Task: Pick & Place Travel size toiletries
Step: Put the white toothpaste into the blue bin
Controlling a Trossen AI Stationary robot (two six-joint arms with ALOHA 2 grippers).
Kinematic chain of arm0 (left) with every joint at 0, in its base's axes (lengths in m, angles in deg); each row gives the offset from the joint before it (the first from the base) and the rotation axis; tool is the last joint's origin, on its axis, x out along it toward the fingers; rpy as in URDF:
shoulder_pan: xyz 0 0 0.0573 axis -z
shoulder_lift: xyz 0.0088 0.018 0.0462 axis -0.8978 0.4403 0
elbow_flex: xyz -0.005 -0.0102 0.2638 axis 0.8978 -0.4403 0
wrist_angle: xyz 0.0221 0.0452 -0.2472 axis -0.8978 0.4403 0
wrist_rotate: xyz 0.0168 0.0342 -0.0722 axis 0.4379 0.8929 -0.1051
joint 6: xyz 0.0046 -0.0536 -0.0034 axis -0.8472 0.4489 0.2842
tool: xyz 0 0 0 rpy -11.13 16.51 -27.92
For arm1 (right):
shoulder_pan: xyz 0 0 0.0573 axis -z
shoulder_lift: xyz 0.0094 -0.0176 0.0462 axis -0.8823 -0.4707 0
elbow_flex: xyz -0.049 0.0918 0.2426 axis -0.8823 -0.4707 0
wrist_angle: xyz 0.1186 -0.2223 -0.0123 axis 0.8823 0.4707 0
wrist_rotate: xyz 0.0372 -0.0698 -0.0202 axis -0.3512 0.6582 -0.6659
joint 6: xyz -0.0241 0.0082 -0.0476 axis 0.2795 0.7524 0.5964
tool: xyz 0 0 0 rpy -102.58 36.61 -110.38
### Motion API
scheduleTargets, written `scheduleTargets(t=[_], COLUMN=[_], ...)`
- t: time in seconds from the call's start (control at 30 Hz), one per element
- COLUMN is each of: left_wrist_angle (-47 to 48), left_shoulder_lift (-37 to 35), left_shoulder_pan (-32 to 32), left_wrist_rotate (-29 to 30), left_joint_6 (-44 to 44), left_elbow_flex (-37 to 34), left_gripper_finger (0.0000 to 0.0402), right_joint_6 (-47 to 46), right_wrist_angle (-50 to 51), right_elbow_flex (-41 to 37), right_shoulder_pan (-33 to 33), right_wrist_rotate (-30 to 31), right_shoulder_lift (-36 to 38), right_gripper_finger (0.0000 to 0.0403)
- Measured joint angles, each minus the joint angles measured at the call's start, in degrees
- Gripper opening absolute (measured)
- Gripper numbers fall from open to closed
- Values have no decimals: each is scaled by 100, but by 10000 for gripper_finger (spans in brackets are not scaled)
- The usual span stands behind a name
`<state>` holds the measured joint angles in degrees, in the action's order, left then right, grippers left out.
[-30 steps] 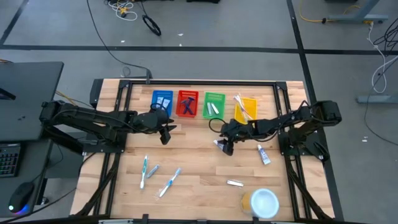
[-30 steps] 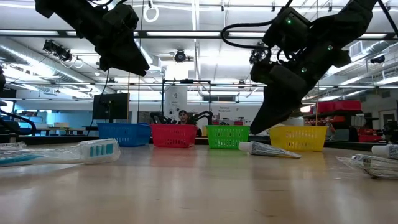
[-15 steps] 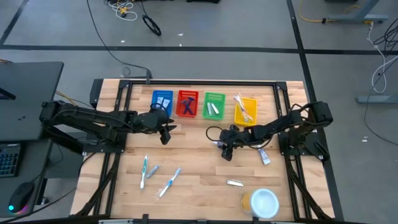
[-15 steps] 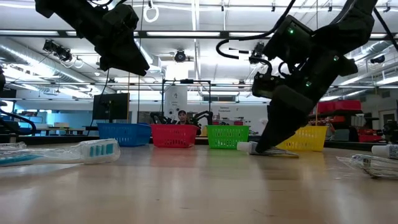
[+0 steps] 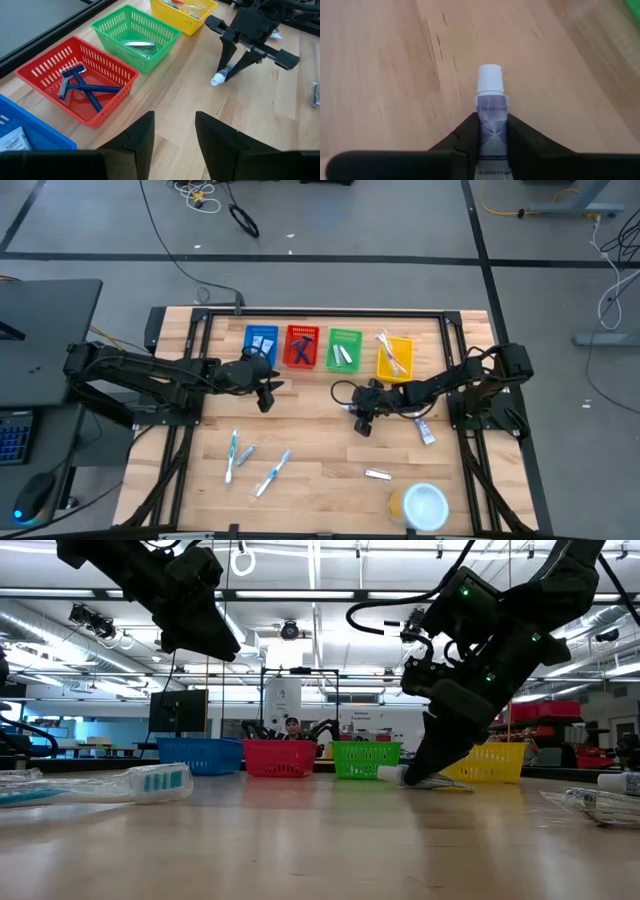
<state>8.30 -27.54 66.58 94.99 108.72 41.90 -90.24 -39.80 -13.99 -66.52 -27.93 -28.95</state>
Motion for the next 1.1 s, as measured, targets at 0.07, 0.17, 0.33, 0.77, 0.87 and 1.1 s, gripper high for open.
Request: scheduleTargets(t=[0.07, 0.17, 0.33, 0.77, 0.87, 1.1], left_wrist_angle=[1, 0, -7, -1711, -2781, -5259], left_shoulder_lift=[0, 0, 0, 148, 544, 2168], left_shoulder_pan=[1, 0, 2, 2, 2, 4], left_wrist_rotate=[-1, 1, 1, 38, 132, 389], left_joint_6=[0, 9, 15, -1319, -1930, -2696], left_elbow_flex=[0, 0, 0, 1, 1, 1], left_gripper_finger=[150, 150, 150, 150, 150, 148], right_joint_6=[0, 0, 83, 774, 685, 911], right_wrist_angle=[-110, -574, -1966, -7359, -7256, -6459], right_elbow_flex=[-5, -9, -9, -4, 84, 495], right_shoulder_pan=[4, 17, 165, 782, 798, 798], right_wrist_rotate=[-37, -213, -221, 754, 1123, 1199], right_shoulder_lift=[-2, -4, -4, 7, 7, 7], right_gripper_finger=[81, 78, 77, 77, 77, 77])
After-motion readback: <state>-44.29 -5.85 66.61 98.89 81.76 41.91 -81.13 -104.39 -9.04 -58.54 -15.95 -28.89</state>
